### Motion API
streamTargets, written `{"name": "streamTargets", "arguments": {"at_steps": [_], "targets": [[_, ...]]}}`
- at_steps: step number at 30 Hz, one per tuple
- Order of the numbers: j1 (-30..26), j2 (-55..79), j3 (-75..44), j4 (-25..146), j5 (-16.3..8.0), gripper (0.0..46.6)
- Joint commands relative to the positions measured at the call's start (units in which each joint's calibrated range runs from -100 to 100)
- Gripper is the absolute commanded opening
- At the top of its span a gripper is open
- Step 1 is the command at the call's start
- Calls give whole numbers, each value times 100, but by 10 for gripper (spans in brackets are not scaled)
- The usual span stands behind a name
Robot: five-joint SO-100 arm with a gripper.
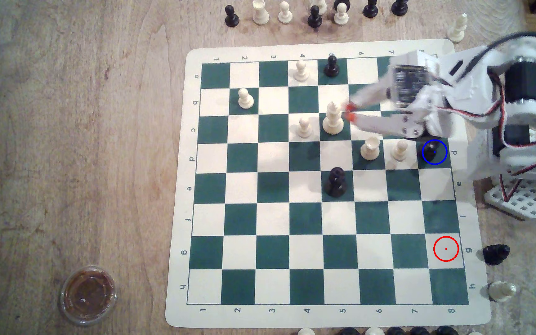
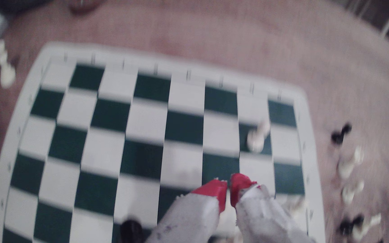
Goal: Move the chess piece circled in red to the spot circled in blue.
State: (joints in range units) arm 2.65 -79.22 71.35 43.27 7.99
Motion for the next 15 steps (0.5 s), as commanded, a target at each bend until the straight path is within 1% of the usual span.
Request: {"name": "streamTargets", "arguments": {"at_steps": [1, 2, 3, 4, 6, 8, 10, 11, 12, 14, 15], "targets": [[-332, -1059, 671, -2926, -254, 3], [-457, -1603, 1342, -4179, -400, 3], [-504, -1645, 1695, -5088, -420, 3], [-504, -1653, 1949, -5858, -542, 3], [-348, -1653, 2457, -7496, -816, 2], [-191, -1653, 2774, -8356, -913, 2], [-176, -1662, 2856, -8815, -908, 2], [-3, -1662, 2856, -9355, -996, 2], [36, -1662, 2856, -9576, -1006, 2], [75, -1662, 2856, -9912, -943, 2], [75, -1662, 2856, -10387, -938, 2]]}}
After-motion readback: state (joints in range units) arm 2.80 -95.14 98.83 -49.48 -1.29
